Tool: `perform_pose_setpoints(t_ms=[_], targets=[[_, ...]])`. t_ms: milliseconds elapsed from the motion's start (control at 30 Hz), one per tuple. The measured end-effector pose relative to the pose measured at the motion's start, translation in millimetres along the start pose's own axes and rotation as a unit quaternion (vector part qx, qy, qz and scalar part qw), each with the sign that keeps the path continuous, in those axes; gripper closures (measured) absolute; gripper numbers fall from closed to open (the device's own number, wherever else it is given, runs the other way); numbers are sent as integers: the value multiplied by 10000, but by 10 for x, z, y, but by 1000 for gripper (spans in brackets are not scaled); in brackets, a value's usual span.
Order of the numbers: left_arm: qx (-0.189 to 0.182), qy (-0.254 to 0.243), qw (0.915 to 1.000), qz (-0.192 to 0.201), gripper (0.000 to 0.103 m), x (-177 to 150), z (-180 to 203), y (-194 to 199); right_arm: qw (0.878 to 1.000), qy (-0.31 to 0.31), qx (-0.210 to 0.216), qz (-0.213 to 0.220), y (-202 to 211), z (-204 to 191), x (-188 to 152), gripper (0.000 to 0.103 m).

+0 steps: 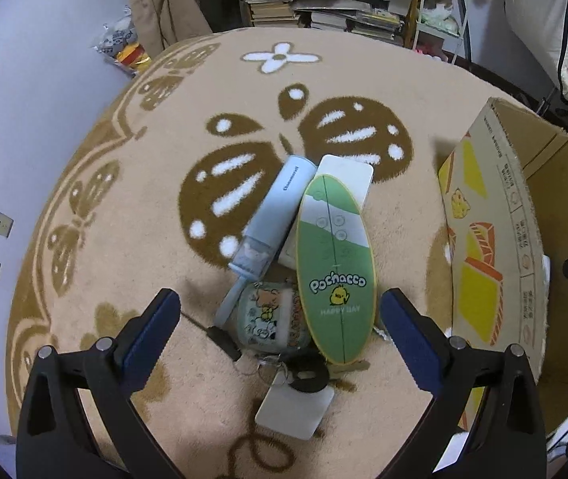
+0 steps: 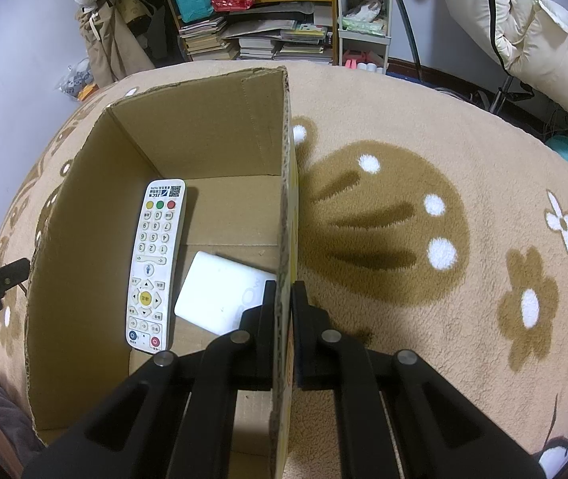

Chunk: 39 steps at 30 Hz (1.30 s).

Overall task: Organize rigid objects
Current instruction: 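Move the left gripper back over the remaining pile, then lower the left gripper onto the green Pochacco board and grasp it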

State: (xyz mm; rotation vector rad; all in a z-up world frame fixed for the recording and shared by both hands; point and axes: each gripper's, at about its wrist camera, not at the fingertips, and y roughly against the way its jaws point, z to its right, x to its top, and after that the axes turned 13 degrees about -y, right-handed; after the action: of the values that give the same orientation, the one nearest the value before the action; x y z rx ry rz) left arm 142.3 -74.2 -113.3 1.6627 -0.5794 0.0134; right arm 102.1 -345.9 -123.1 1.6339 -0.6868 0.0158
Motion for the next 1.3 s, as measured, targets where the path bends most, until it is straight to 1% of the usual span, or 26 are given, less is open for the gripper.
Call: perform_pose_setpoints(t_ms=[133,300,400,467,500,533,567,633,700,900,1000,1067,1133,1300], targets=[[-195,50,9998,-17,4,39,32,-108,10000,3,-2,1,0,0,-1,95],[-418,-9,9991,-4,5,78,79,-222,10000,1,-1,0,0,-6,-2,95],[-430,-39,9991,-16,5,93,102,-276,10000,7,-5,0,-1,-4,-4,95],[-502,-145,9986,-51,7,110,128,-314,10000,0,-2,1,0,-6,-4,95],[-526,-179,9984,-87,9,119,136,-338,10000,1,-1,1,0,-7,-4,95],[-585,-175,9980,-132,15,125,133,-366,10000,1,-2,1,0,-8,-5,95],[-662,-158,9975,-192,23,128,123,-393,10000,3,-7,2,0,-9,-5,95],[-876,-83,9957,-306,32,134,94,-455,10000,28,-21,2,-2,-1,-5,95],[-948,39,9948,-380,32,133,47,-503,10000,33,-31,-2,-5,18,-19,95],[-1046,128,9938,-350,33,177,-6,-528,10000,29,-28,-3,-5,16,-22,95],[-1077,142,9938,-248,34,204,-14,-510,10000,37,-32,0,-6,15,-22,95],[-1112,85,9935,-222,44,217,-4,-519,10000,34,-33,0,-4,14,-22,95],[-1128,78,9930,-338,44,212,25,-569,10000,34,-31,-2,-5,14,-22,95],[-906,-46,9953,-335,45,225,103,-622,10000,44,-38,1,-7,14,-23,95]])
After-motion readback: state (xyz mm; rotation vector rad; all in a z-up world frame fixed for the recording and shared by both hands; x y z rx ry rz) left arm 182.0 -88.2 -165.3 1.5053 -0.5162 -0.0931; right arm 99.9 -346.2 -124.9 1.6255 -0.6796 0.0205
